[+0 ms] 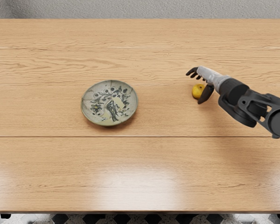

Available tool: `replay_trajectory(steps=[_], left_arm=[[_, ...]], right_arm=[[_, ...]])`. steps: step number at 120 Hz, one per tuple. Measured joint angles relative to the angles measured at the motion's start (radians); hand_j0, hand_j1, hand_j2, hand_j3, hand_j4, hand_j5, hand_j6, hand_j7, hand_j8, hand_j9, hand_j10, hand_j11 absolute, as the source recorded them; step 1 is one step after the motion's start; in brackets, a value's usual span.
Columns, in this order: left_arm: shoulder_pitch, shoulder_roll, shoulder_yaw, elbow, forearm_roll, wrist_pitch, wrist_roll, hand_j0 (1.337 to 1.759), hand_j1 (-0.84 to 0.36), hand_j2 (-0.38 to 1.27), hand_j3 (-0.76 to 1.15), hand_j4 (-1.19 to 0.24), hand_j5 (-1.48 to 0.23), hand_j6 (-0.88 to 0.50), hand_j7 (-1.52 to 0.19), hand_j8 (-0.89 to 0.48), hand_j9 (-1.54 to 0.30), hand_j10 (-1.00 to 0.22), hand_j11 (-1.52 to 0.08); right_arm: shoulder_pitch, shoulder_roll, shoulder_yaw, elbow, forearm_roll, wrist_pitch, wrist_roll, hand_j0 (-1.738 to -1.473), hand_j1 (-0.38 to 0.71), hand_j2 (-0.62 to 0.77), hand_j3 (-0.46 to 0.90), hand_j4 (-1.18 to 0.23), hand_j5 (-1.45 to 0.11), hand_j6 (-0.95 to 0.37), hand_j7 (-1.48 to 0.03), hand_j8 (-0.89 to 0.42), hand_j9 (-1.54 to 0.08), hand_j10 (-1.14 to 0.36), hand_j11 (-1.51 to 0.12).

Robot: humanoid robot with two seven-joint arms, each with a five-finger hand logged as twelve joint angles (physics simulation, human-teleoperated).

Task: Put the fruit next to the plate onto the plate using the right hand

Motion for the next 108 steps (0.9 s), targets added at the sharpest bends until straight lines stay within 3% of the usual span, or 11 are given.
replay_trajectory(steps=[37,66,108], left_arm=[[0.000,0.000,0.000,0.000,0.000,0.000,0.000,1.658,0.35,0.00,0.00,0.00,0.00,0.00,0.00,0.00,0.00,0.00,0.00],[0.000,0.000,0.000,0.000,0.000,0.000,0.000,1.658,0.35,0.00,0.00,0.00,0.00,0.00,0.00,0.00,0.00,0.00,0.00],[0.000,0.000,0.000,0.000,0.000,0.000,0.000,1.658,0.35,0.00,0.00,0.00,0.00,0.00,0.00,0.00,0.00,0.00,0.00]], right_arm=[[0.050,0.013,-0.053,-0.042,0.008,0.011,0.000,-1.658,0.07,-0.07,0.00,-0.35,-0.46,-0.35,-0.46,-0.35,-0.46,-0.35,-0.46],[0.051,0.055,-0.057,-0.097,0.009,0.009,0.012,-1.658,0.12,-0.08,0.00,-0.39,-0.51,-0.39,-0.51,-0.39,-0.51,-0.39,-0.51],[0.047,0.055,-0.059,-0.108,0.009,0.011,0.024,-1.658,0.14,-0.08,0.00,-0.41,-0.54,-0.42,-0.54,-0.41,-0.54,-0.41,-0.54]])
